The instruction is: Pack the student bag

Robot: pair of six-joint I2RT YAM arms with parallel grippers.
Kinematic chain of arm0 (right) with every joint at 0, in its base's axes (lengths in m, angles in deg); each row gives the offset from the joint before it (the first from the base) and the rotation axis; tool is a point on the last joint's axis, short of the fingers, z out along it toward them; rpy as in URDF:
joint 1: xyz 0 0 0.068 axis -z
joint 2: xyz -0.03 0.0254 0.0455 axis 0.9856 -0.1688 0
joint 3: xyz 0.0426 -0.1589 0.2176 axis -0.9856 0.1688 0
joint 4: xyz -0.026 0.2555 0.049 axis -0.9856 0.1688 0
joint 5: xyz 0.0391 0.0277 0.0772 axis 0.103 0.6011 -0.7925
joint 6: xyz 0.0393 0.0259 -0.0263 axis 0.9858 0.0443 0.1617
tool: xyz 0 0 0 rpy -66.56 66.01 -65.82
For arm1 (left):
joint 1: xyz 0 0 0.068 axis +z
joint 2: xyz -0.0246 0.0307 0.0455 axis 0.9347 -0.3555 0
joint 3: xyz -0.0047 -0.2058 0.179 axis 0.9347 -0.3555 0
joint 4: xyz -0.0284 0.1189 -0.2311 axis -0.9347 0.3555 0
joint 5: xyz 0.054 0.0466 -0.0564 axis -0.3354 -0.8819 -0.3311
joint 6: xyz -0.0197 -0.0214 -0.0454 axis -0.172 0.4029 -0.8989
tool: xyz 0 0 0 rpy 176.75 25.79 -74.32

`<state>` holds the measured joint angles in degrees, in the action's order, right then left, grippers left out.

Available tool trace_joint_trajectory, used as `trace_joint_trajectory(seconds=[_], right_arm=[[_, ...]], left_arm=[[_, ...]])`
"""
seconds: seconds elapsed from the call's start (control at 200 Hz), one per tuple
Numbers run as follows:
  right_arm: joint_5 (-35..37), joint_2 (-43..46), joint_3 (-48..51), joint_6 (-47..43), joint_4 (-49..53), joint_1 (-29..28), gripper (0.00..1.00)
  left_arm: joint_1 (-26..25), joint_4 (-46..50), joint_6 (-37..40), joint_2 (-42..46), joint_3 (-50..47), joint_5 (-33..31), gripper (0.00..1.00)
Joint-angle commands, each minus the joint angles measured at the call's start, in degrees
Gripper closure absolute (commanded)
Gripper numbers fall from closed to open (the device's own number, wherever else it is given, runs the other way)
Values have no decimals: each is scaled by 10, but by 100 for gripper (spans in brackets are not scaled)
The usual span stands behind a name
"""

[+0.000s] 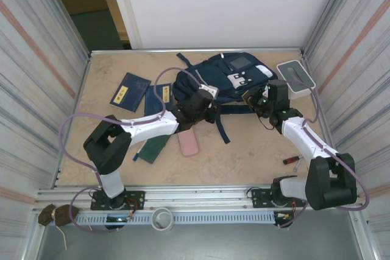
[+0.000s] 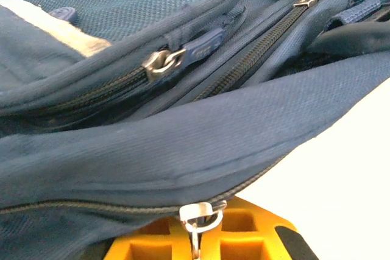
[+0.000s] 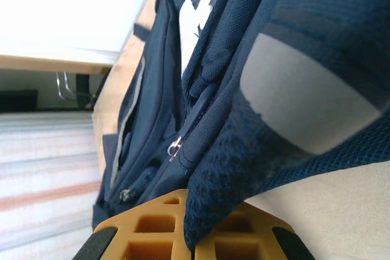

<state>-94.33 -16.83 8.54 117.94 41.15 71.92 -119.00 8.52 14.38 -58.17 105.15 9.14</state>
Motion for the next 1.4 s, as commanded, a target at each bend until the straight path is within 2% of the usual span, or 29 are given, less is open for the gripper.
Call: trace_joint_trajectory(seconds=[0.0,0.165,0.321,0.486,0.571,0.676,0.797,0.902,0.937,1.062,1.197,1.313,1.393], right_arm=[[-6,-15,-40,-70,24,44,98],[-39,-55,-82,-115,61,72,98],[-56,-101,-115,-131,71,86,96],[-67,-155,-160,-138,65,89,90],[-84,-170,-185,-158,80,92,79],[-65,-148,-183,-194,124,102,50],[-61,-85,-121,-187,126,104,33],[-57,-26,-43,-131,89,75,15],[-46,-8,-16,-108,72,60,12],[22,32,56,-20,11,-3,10],[115,11,75,26,-7,-65,12],[125,-30,89,67,-69,-80,21],[130,-64,72,55,-83,-82,32]], left_arm=[[40,27,17,52,-35,-2,100],[71,45,49,82,-73,28,100],[72,64,97,96,-75,86,100],[67,46,101,92,-56,148,100],[55,45,94,72,-26,144,100],[40,43,83,51,4,148,100],[18,39,83,31,19,141,100],[2,38,86,19,21,137,100],[-3,38,89,17,20,133,100],[-18,41,101,10,11,108,100],[-23,36,103,11,-2,105,100],[-25,32,107,11,-12,98,100],[-26,36,114,9,-16,88,100]])
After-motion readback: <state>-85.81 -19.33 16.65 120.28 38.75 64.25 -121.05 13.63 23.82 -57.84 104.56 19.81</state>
